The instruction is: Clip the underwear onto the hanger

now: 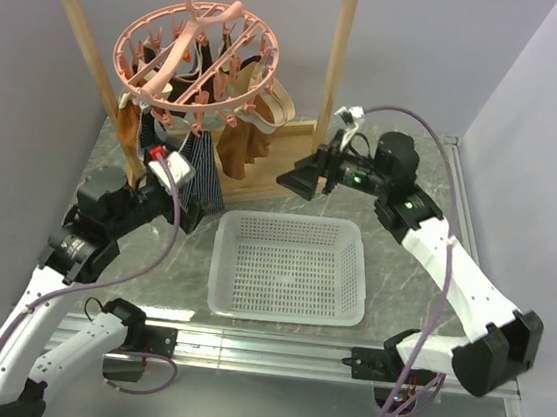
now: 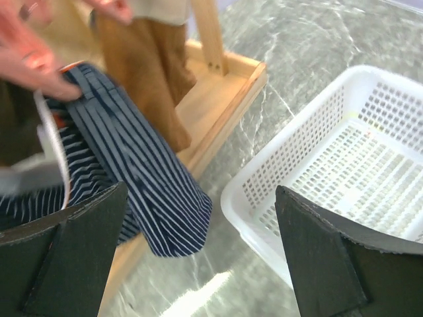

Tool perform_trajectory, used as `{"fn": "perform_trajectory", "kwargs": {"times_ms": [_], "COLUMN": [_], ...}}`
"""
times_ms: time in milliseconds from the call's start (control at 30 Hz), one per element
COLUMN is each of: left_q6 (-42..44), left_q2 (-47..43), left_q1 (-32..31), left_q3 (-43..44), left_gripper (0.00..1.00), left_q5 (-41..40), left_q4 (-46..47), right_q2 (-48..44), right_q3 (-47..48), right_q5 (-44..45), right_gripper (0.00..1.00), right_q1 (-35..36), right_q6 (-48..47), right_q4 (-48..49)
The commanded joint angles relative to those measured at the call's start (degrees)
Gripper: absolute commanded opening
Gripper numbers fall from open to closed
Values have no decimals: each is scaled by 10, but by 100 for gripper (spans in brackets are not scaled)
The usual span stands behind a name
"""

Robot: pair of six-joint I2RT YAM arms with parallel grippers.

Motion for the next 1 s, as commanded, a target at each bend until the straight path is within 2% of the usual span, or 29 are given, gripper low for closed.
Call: {"fn": "perform_trajectory", "kwargs": {"times_ms": [0, 200, 367, 667, 967], "left_q6": [-92, -92, -85, -101, -97], "left_q2": [27, 39, 76, 86, 89], "left_q1": [4, 34, 35, 38, 47], "left_q3": [67, 104, 91, 57, 81], "left_gripper": [99, 99, 99, 99, 99], "left_q5": [-77, -14, -75, -99, -89], "left_q4": [-116, -193, -230, -188, -182], "right_q2": [-66, -163, -243, -357, -400], "right_q3": [-39, -115, -156, -211, -241], "right_q5": [34, 53, 73, 102, 90], "right_gripper": [98, 98, 99, 100, 100], "right_q1": [-25, -104, -165, -236, -265], "right_q6": [-70, -96, -133, -255, -259], "right_q4": [-48, -93, -133, -217, -221]}}
